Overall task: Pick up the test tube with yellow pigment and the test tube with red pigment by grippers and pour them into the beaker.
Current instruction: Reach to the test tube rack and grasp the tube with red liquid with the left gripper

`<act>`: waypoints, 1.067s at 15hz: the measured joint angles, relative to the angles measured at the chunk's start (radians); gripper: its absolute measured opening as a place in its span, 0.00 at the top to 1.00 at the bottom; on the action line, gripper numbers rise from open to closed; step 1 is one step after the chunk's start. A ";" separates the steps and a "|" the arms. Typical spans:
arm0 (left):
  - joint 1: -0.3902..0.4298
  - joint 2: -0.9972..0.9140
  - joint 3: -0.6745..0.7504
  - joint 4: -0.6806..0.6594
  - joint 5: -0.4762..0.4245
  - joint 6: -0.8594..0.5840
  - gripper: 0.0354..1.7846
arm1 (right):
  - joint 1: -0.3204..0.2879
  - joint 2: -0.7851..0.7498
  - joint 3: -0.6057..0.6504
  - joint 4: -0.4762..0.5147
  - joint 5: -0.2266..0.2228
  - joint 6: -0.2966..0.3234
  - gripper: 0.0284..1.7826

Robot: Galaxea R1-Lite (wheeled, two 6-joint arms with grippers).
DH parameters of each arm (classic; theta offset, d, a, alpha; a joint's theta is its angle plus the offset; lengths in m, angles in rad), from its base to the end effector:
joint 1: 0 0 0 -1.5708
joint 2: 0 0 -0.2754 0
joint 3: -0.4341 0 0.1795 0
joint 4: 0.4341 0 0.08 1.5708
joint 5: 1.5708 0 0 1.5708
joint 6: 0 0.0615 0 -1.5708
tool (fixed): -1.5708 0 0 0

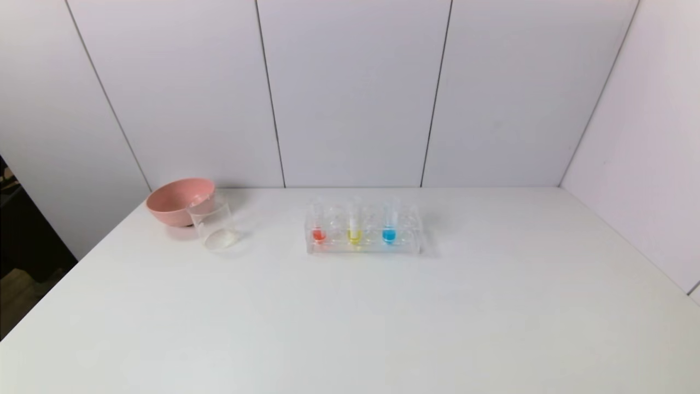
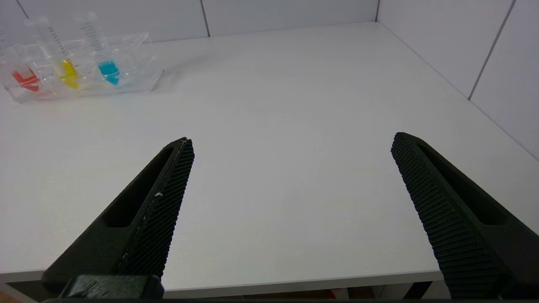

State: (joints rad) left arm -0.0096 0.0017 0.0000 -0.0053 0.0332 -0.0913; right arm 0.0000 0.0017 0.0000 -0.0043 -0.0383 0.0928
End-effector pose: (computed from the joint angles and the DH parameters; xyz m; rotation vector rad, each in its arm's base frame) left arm 0.0291 0.0018 0.0762 -0.0914 -0.0047 0.0234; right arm 0.0290 -0.0024 0.0761 0.0928 -0.0044 -0.0382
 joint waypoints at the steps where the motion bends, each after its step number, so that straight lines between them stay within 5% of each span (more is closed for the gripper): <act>1: 0.000 0.000 0.000 0.000 0.000 0.000 0.01 | 0.000 0.000 0.000 0.000 0.000 0.000 0.04; 16: 0.000 0.003 -0.026 0.010 -0.005 0.018 0.01 | 0.000 0.000 0.000 0.000 0.000 0.000 0.04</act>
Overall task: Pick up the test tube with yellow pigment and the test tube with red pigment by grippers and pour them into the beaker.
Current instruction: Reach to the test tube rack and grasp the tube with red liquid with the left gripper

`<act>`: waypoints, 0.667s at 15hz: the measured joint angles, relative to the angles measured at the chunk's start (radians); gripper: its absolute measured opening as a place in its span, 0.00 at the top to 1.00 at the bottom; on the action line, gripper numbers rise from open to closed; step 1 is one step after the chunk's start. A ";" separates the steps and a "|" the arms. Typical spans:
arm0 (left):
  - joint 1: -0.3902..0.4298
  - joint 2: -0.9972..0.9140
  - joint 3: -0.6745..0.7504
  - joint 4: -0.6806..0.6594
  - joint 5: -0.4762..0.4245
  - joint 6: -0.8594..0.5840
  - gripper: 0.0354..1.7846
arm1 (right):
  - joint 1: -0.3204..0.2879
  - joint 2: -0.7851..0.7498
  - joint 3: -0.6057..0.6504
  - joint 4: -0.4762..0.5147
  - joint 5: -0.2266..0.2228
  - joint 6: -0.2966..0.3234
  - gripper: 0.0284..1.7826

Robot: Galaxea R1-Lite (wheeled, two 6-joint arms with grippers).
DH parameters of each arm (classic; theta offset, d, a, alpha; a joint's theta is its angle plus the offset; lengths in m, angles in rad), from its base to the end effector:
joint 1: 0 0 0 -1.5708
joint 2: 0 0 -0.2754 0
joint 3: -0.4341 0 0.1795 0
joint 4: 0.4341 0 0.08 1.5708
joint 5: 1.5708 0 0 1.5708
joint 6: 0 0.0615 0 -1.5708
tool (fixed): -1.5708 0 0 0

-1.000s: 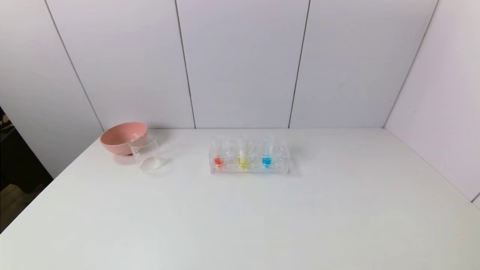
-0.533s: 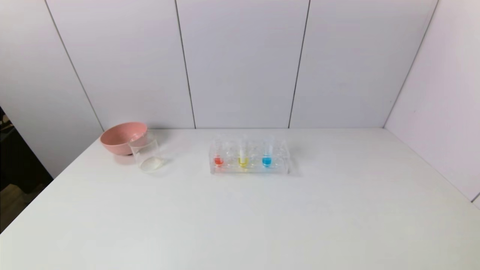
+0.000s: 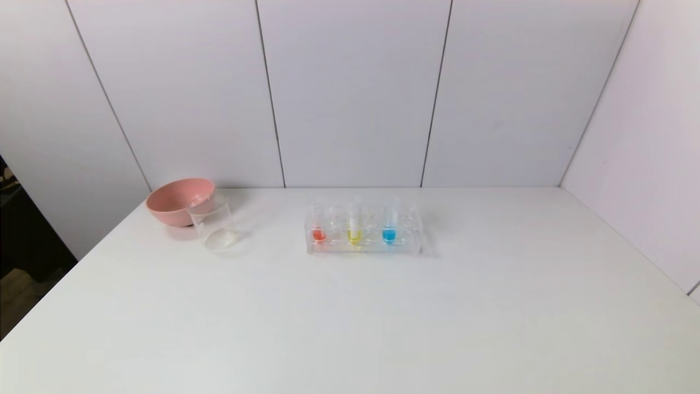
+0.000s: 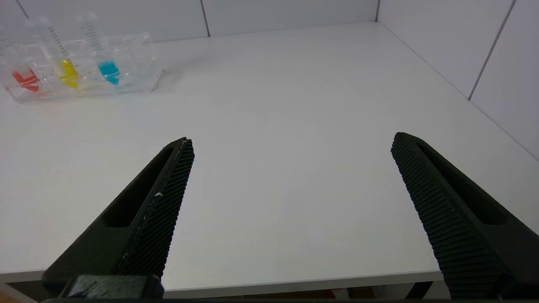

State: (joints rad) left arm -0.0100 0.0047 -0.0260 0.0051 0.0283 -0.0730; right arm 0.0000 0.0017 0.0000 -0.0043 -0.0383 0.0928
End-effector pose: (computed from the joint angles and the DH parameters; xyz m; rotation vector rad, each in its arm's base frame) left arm 0.0273 0.0015 0.0825 -0.0733 -0.0169 0.0177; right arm 0.0290 -0.0024 0.0761 0.0928 -0.0044 -0.0382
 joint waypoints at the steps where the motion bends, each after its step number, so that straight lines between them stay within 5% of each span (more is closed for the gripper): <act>1: 0.000 0.010 -0.029 0.004 -0.011 0.000 0.01 | 0.000 0.000 0.000 0.000 0.000 0.000 0.04; 6: -0.028 0.215 -0.214 -0.010 -0.075 -0.026 0.01 | 0.000 0.000 0.000 0.000 0.000 0.000 0.04; 10: -0.106 0.430 -0.253 -0.161 -0.237 -0.031 0.01 | 0.000 0.000 0.000 0.000 0.000 0.000 0.04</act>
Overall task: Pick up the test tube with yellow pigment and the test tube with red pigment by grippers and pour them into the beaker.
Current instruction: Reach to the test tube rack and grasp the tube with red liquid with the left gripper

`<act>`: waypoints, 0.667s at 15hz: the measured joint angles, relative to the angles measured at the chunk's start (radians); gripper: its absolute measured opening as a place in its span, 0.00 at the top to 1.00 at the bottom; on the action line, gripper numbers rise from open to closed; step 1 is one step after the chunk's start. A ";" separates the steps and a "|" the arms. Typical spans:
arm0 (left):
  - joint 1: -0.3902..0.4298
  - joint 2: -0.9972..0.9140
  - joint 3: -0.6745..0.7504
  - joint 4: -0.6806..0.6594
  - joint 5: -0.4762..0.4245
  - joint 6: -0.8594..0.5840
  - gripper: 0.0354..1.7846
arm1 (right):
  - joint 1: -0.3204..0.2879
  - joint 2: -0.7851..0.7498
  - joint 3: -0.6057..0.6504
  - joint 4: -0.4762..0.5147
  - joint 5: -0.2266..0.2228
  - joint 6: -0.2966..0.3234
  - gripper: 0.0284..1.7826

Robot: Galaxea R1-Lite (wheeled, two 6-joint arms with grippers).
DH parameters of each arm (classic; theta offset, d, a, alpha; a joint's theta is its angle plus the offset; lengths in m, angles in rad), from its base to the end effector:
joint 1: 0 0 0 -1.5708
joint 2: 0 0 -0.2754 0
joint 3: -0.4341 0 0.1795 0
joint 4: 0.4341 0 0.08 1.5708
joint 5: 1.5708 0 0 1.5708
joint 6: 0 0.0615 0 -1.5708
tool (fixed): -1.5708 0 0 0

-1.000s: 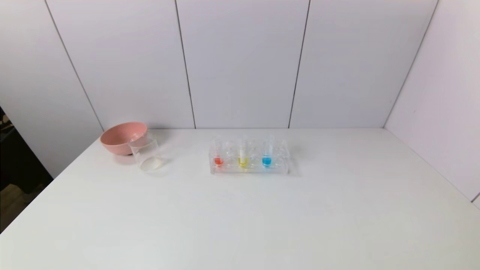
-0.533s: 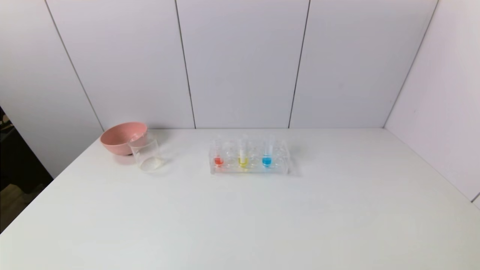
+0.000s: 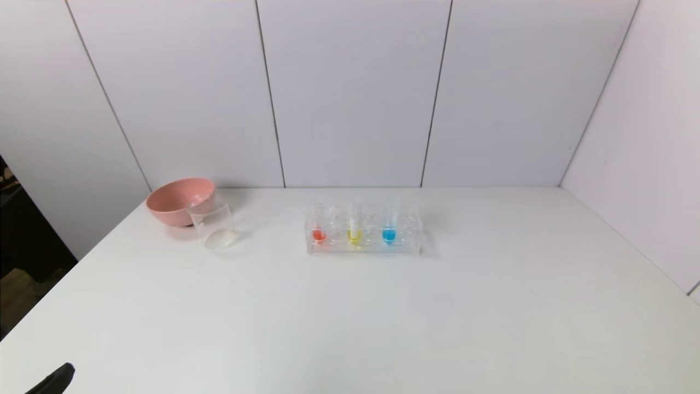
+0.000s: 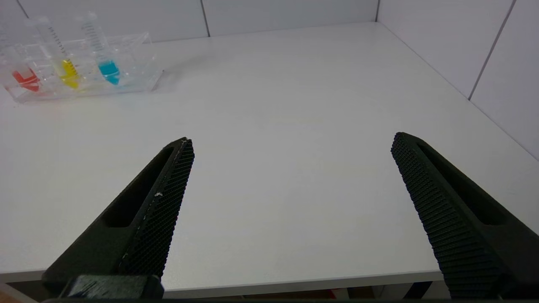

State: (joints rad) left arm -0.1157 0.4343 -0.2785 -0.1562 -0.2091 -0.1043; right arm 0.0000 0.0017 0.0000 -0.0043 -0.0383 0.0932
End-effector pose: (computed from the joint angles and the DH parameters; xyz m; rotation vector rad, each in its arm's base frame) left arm 0.0610 -0.0199 0.1652 -0.1034 0.0165 -0.3245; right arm 0.0290 -0.0024 0.0761 0.0932 -0.0044 -0.0382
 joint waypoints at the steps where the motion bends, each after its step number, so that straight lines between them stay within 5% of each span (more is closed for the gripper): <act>1: -0.008 0.060 -0.008 -0.035 -0.032 0.002 0.01 | 0.000 0.000 0.000 0.000 0.000 0.000 0.04; 6: -0.071 0.397 -0.112 -0.124 -0.154 0.009 0.01 | 0.000 0.000 0.000 0.000 0.000 0.000 0.04; 10: -0.283 0.663 -0.234 -0.140 -0.055 -0.009 0.01 | 0.000 0.000 0.000 0.000 0.000 0.000 0.04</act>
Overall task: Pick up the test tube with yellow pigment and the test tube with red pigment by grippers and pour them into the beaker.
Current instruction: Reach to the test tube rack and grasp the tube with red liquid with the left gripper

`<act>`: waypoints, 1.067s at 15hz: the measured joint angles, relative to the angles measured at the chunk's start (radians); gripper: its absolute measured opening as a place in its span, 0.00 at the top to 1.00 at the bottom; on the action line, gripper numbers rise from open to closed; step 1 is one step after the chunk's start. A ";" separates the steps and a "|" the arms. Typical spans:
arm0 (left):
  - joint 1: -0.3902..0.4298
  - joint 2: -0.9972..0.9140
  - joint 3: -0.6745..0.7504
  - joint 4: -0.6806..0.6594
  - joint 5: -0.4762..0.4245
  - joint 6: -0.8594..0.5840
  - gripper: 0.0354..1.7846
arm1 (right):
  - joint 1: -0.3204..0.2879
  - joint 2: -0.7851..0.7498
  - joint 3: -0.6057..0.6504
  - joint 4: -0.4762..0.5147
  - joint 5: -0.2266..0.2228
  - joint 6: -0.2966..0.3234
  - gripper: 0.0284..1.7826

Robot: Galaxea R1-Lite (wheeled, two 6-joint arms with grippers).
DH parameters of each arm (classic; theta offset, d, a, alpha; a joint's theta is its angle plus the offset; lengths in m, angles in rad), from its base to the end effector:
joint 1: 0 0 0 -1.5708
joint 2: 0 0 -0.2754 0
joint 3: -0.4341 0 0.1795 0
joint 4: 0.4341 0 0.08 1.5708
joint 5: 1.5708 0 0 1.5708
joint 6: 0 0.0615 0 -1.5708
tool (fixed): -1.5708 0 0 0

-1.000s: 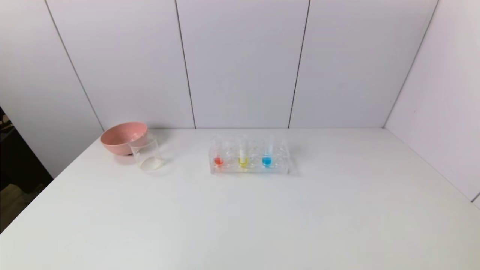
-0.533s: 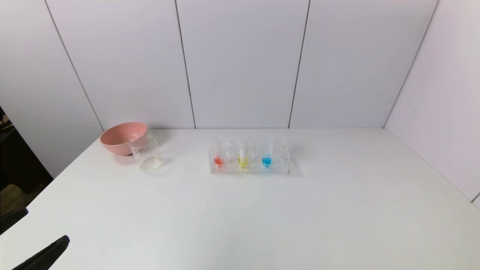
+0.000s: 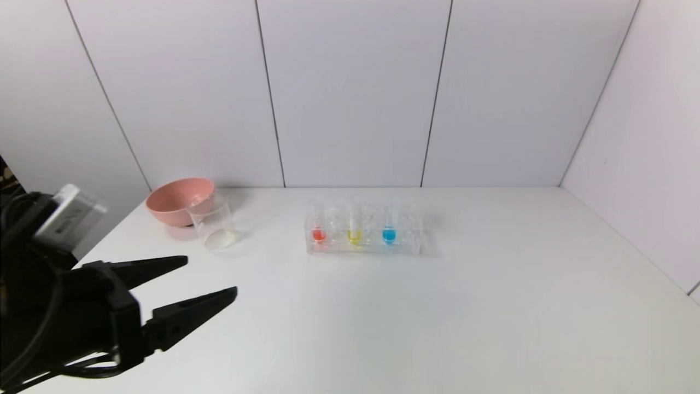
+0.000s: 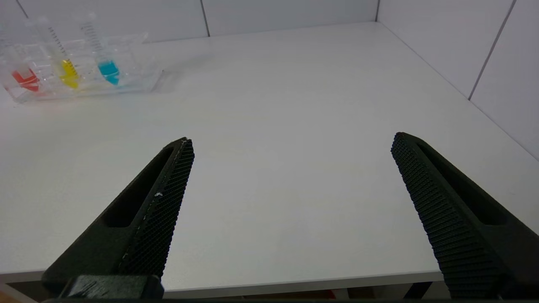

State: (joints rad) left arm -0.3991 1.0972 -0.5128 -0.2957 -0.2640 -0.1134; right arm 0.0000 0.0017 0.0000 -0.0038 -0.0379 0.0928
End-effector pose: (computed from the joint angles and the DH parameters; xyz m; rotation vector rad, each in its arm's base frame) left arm 0.1647 -0.0869 0.1785 -0.0886 0.3303 -0.6409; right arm 0.0290 -0.0023 0.0760 0.0928 -0.0039 -0.0378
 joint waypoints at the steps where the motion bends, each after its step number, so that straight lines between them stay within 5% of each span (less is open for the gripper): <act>1: -0.051 0.066 -0.032 -0.012 0.055 -0.020 0.01 | 0.000 0.000 0.000 0.000 0.000 0.000 0.04; 5: -0.210 0.345 -0.150 -0.119 0.314 -0.124 0.01 | 0.000 0.000 0.000 0.000 0.000 0.000 0.04; 10: -0.287 0.670 -0.284 -0.313 0.627 -0.145 0.01 | 0.000 0.000 0.000 0.000 0.000 0.000 0.04; 16: -0.294 0.904 -0.416 -0.525 0.807 -0.064 0.01 | 0.000 0.000 0.000 0.000 0.000 0.000 0.04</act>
State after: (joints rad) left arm -0.6932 2.0013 -0.9285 -0.8206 0.5426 -0.1774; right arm 0.0000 0.0017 0.0000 -0.0038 -0.0383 0.0928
